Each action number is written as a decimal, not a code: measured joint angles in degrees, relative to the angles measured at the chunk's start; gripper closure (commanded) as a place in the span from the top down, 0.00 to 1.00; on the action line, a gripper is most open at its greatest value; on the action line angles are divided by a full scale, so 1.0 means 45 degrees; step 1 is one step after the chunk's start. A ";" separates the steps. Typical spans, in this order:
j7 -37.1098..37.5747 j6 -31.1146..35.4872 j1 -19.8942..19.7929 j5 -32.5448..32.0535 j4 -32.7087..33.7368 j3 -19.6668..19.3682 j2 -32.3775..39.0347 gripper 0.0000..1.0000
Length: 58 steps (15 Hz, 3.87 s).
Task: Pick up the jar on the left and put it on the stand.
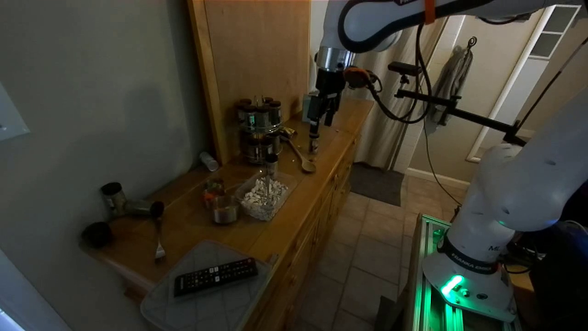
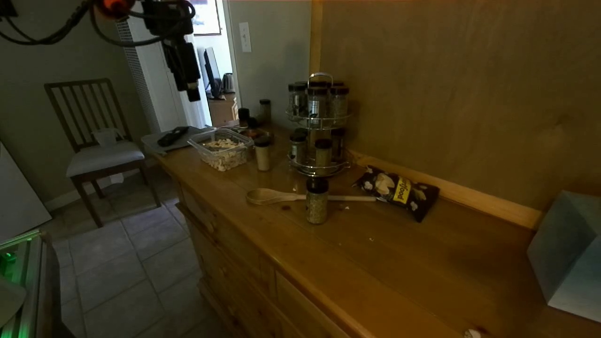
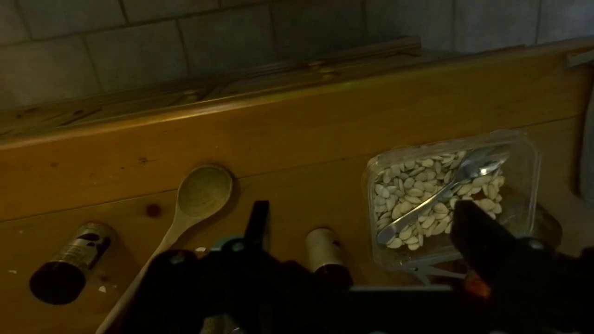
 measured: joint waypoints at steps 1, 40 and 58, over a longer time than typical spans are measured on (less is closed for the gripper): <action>0.0117 0.0206 0.0000 0.0000 0.0112 0.0040 0.0260 1.00; 0.2841 0.4520 0.0146 -0.2265 0.1465 0.0642 0.4498 1.00; 0.6476 0.9193 0.0869 -0.3989 0.0773 0.0129 0.6577 1.00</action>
